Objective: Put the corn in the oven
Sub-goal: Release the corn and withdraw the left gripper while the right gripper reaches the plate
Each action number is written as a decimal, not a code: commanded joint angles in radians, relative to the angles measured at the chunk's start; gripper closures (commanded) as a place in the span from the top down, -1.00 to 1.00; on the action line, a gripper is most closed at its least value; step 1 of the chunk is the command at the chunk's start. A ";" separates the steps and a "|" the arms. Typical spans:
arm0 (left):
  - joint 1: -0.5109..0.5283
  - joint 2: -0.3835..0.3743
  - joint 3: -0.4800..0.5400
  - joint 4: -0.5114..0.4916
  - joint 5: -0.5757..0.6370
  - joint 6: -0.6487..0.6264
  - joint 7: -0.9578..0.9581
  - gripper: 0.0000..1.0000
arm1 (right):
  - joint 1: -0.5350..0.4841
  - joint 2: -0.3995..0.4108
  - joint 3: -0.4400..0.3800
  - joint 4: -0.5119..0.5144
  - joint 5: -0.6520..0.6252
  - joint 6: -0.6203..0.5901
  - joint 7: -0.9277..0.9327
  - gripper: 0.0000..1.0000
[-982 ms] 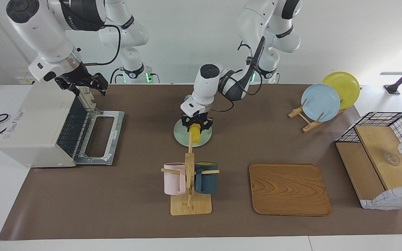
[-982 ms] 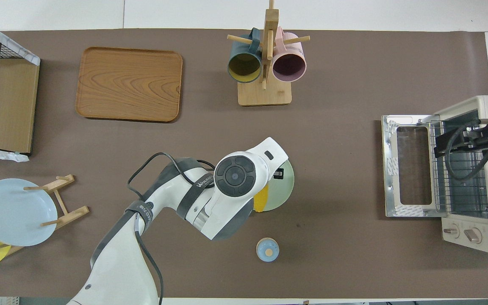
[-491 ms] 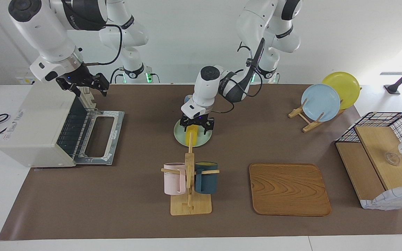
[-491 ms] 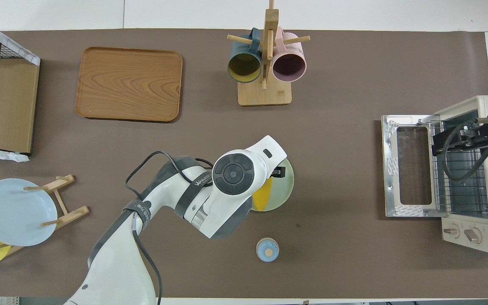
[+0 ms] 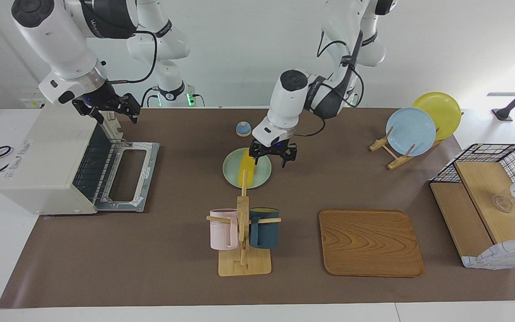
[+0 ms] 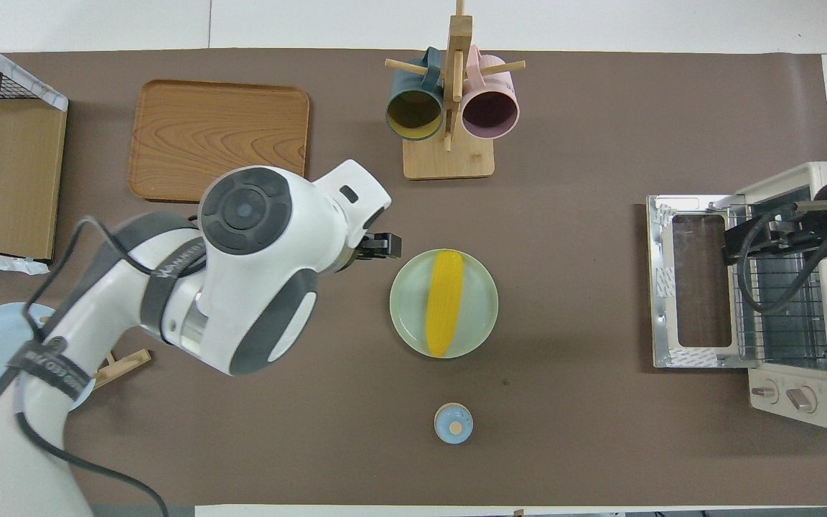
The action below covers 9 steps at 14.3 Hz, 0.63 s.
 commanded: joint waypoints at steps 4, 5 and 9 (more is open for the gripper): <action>0.224 -0.118 -0.004 0.013 -0.006 -0.138 0.143 1.00 | 0.152 -0.029 0.102 -0.068 0.039 0.165 0.273 1.00; 0.265 -0.129 -0.005 0.014 -0.006 -0.150 0.175 1.00 | 0.205 -0.018 0.102 -0.068 0.039 0.179 0.352 1.00; 0.373 -0.159 -0.002 0.045 0.020 -0.239 0.257 1.00 | 0.412 0.114 0.103 -0.024 0.002 0.263 0.586 1.00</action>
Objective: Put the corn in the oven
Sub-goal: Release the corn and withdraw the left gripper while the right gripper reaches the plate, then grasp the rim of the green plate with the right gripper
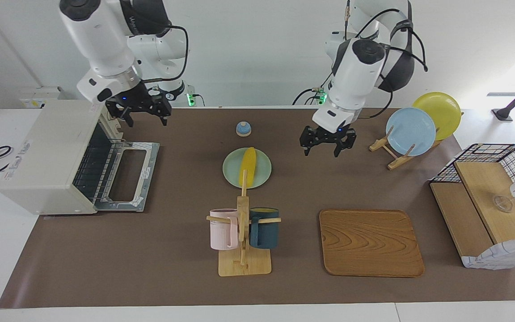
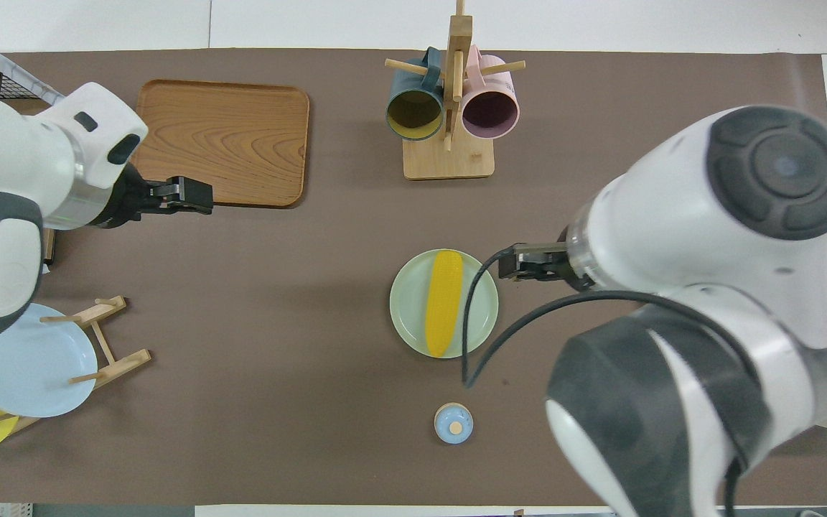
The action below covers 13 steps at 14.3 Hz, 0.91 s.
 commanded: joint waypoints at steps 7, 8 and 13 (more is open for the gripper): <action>0.069 -0.085 0.008 0.013 0.116 -0.191 0.193 1.00 | 0.271 0.251 -0.005 -0.048 -0.138 0.316 0.227 1.00; 0.069 -0.096 0.008 0.013 0.116 -0.223 0.225 1.00 | 0.295 0.291 -0.005 -0.047 -0.166 0.333 0.242 1.00; 0.067 -0.128 0.002 0.011 0.104 -0.306 0.219 1.00 | 0.307 0.345 -0.005 -0.069 -0.247 0.396 0.248 -0.02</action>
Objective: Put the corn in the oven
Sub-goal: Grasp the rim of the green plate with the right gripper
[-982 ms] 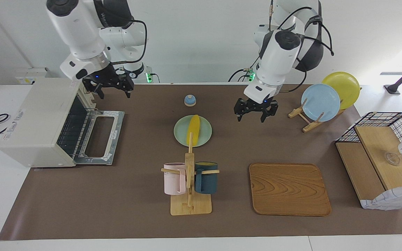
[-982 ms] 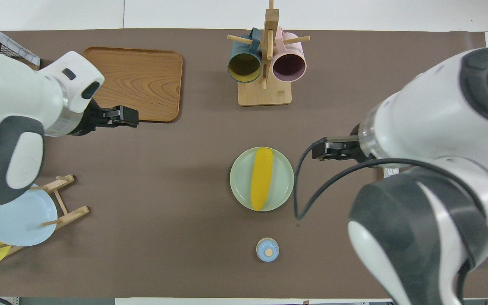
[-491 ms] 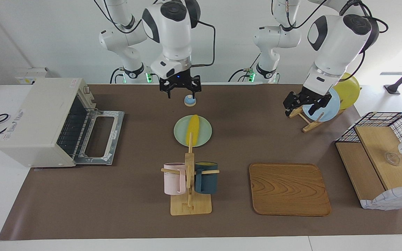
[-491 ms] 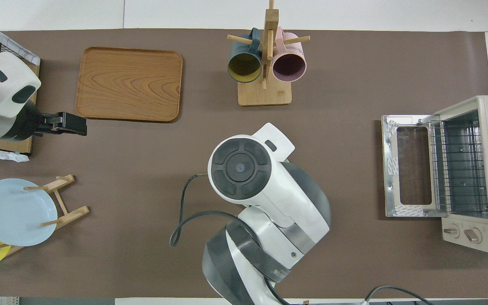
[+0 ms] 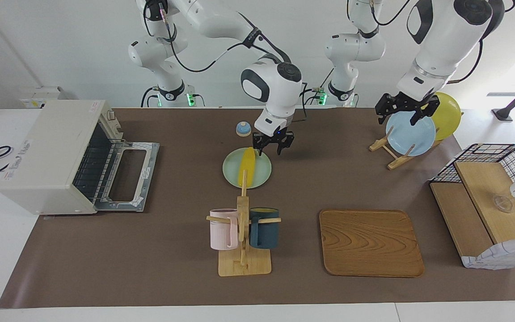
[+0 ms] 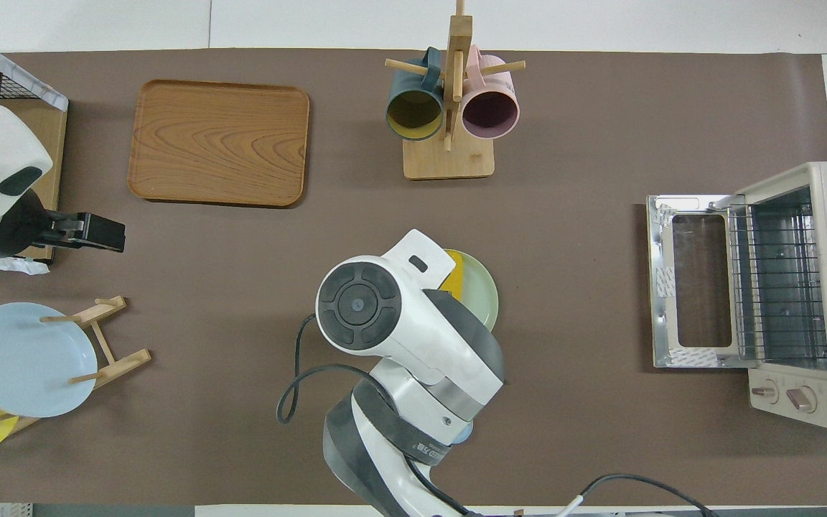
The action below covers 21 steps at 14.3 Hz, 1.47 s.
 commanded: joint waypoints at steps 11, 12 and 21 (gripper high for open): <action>-0.013 0.060 -0.003 0.084 -0.045 0.027 -0.040 1.00 | 0.014 -0.012 -0.004 -0.162 -0.032 0.222 0.001 -0.10; -0.014 0.055 -0.007 0.077 -0.043 0.024 -0.039 1.00 | 0.014 -0.014 -0.004 -0.168 -0.032 0.224 0.002 -0.11; -0.014 0.071 -0.010 0.069 -0.043 0.034 -0.037 1.00 | 0.014 -0.025 -0.003 -0.216 -0.080 0.243 0.008 -1.00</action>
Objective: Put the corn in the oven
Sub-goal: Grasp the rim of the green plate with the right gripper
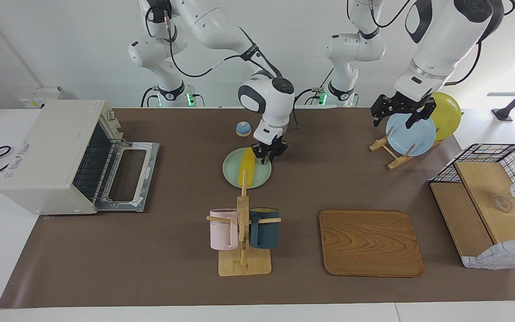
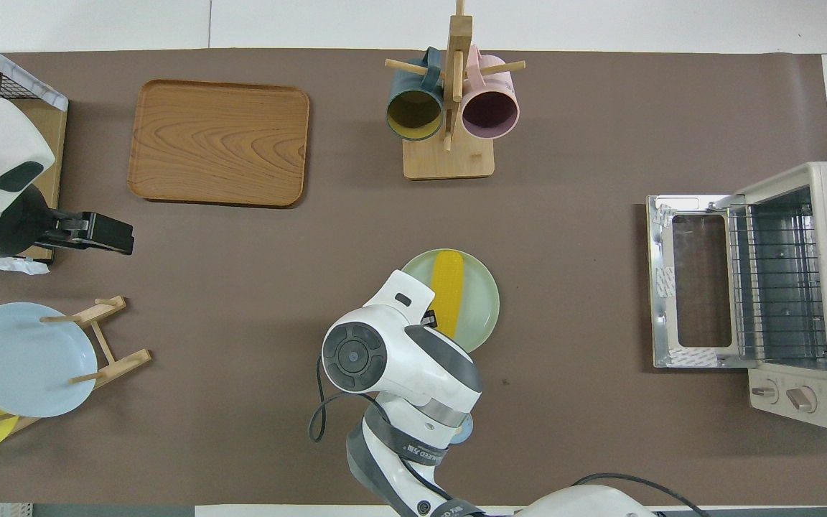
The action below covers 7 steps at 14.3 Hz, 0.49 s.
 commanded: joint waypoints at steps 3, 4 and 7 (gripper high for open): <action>0.003 0.015 0.002 0.003 -0.006 0.033 -0.001 1.00 | 0.001 -0.026 -0.003 -0.021 -0.051 -0.002 -0.003 -1.00; 0.008 0.017 0.003 0.006 -0.006 0.039 -0.001 1.00 | -0.001 -0.026 -0.003 0.000 -0.094 -0.045 -0.005 -1.00; 0.027 0.021 0.010 0.010 -0.003 0.027 -0.008 1.00 | -0.013 -0.037 -0.003 0.123 -0.122 -0.235 -0.020 -1.00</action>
